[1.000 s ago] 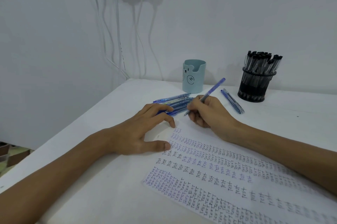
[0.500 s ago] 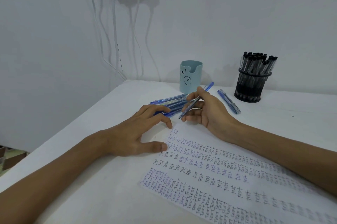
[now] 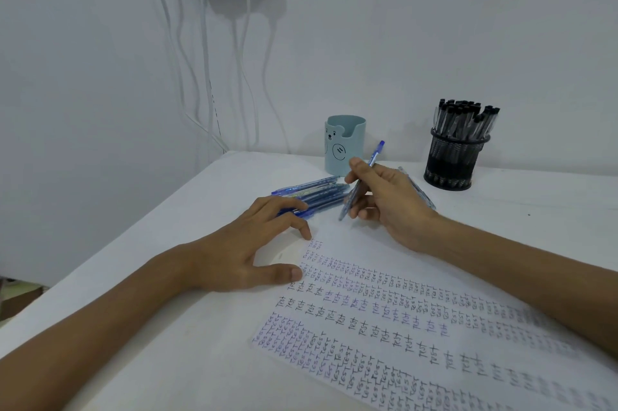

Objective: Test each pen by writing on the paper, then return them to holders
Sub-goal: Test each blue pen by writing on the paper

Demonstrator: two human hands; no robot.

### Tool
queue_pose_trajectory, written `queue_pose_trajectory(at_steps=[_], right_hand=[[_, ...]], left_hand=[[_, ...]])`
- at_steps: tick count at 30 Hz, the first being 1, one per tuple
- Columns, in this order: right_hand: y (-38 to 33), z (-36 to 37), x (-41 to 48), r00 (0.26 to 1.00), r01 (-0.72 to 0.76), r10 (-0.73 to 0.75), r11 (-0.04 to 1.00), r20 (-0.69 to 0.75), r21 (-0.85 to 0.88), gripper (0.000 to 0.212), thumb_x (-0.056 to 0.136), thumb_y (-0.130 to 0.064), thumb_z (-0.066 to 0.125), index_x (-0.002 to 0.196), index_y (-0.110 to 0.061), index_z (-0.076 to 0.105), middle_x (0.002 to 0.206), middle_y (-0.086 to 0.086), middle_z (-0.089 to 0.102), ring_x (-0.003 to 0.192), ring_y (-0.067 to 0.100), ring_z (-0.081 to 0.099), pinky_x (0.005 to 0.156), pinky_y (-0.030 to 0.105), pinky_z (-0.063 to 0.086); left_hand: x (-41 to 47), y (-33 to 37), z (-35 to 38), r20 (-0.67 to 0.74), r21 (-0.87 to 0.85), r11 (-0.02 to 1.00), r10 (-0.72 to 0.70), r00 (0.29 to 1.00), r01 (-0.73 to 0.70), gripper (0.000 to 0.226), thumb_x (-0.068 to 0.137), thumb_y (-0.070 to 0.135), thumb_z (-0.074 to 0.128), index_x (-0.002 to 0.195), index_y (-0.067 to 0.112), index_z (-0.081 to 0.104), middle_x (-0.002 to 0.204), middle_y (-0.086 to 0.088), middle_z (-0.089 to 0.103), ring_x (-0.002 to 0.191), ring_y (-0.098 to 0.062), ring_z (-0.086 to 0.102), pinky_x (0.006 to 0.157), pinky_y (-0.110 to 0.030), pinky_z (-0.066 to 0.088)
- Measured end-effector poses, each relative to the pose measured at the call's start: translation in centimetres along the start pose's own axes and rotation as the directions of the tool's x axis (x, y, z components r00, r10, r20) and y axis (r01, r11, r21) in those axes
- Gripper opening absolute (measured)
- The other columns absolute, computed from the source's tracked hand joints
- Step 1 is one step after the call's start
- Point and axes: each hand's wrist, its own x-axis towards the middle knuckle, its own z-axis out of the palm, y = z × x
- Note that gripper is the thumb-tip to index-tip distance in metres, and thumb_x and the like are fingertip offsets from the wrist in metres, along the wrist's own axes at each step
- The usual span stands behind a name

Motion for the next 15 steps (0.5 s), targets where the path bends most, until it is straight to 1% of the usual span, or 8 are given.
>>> queue_pose_trajectory(at_steps=[2,3,5,6,8,9,11,15], right_hand=[[-0.8,-1.5,1.1,0.999,0.026,-0.036,0.964,-0.031,-0.264,0.038,0.101,-0.042,0.059,0.095,-0.007,0.069,0.059,0.007,0.064,0.045,0.018,0.054,0.045,0.025,0.043],[-1.2,-2.5,1.8,0.997,0.048,-0.068,0.9,-0.032,-0.434,0.04,0.1,-0.045,0.059,0.096,-0.007,0.07,0.059,0.006,0.065,0.047,0.018,0.054,0.049,0.026,0.043],[-2.0,-4.4,3.3,0.993,0.061,-0.114,0.68,-0.023,-0.731,0.044,0.098,-0.05,0.06,0.1,-0.008,0.067,0.069,0.003,0.071,0.058,0.016,0.061,0.061,0.027,0.046],[-2.1,-5.2,4.0,0.992,0.051,-0.126,0.562,-0.025,-0.826,0.048,0.096,-0.053,0.061,0.108,-0.007,0.063,0.08,0.004,0.073,0.07,0.016,0.065,0.068,0.029,0.046],[-2.0,-6.5,5.2,0.991,0.003,-0.123,0.41,-0.052,-0.912,0.061,0.093,-0.055,0.064,0.126,-0.007,0.05,0.106,0.009,0.069,0.096,0.023,0.063,0.077,0.035,0.048],[-1.9,-6.9,5.5,0.989,-0.02,-0.127,0.36,-0.07,-0.933,0.063,0.092,-0.055,0.065,0.128,-0.007,0.046,0.112,0.011,0.066,0.101,0.026,0.061,0.079,0.037,0.05],[-1.6,-7.2,5.9,0.985,-0.033,-0.159,0.226,-0.07,-0.973,0.058,0.093,-0.053,0.065,0.125,-0.008,0.047,0.113,0.014,0.063,0.098,0.029,0.059,0.078,0.039,0.053],[-1.2,-7.3,5.8,0.977,-0.042,-0.21,-0.005,-0.04,-0.999,0.045,0.096,-0.05,0.061,0.121,-0.014,0.055,0.115,0.013,0.06,0.089,0.025,0.049,0.071,0.033,0.043]], left_hand=[[0.0,0.0,0.0,-0.001,-0.007,1.0,0.003,1.0,-0.003,0.045,0.095,0.055,0.066,0.134,0.039,0.052,0.158,0.022,0.028,0.153,-0.009,0.017,0.12,-0.016,0.019],[0.0,0.0,0.0,0.001,-0.011,1.0,-0.001,1.0,0.001,0.045,0.095,0.055,0.066,0.134,0.039,0.052,0.158,0.022,0.027,0.153,-0.009,0.016,0.12,-0.017,0.019],[0.0,0.0,0.1,0.001,-0.011,1.0,-0.006,1.0,0.006,0.046,0.094,0.057,0.065,0.134,0.039,0.052,0.158,0.022,0.027,0.154,-0.009,0.016,0.121,-0.019,0.02],[0.0,-0.1,0.1,0.001,-0.011,1.0,-0.008,1.0,0.008,0.046,0.093,0.057,0.065,0.134,0.039,0.052,0.158,0.021,0.027,0.154,-0.009,0.015,0.121,-0.018,0.02],[0.0,0.0,0.1,0.002,-0.014,1.0,-0.009,1.0,0.009,0.046,0.094,0.057,0.065,0.134,0.04,0.052,0.158,0.022,0.027,0.154,-0.009,0.016,0.12,-0.016,0.019],[0.0,0.0,0.0,0.001,-0.015,1.0,-0.007,1.0,0.008,0.046,0.094,0.056,0.066,0.134,0.04,0.052,0.157,0.022,0.027,0.153,-0.009,0.016,0.12,-0.015,0.019],[0.0,0.0,0.0,-0.002,-0.012,1.0,-0.005,1.0,0.005,0.045,0.094,0.054,0.067,0.134,0.039,0.052,0.157,0.022,0.027,0.153,-0.009,0.016,0.119,-0.013,0.018],[-0.1,0.0,0.0,0.01,-0.01,1.0,-0.013,1.0,0.013,0.045,0.095,0.054,0.067,0.135,0.039,0.051,0.158,0.023,0.026,0.154,-0.009,0.015,0.121,-0.021,0.021]])
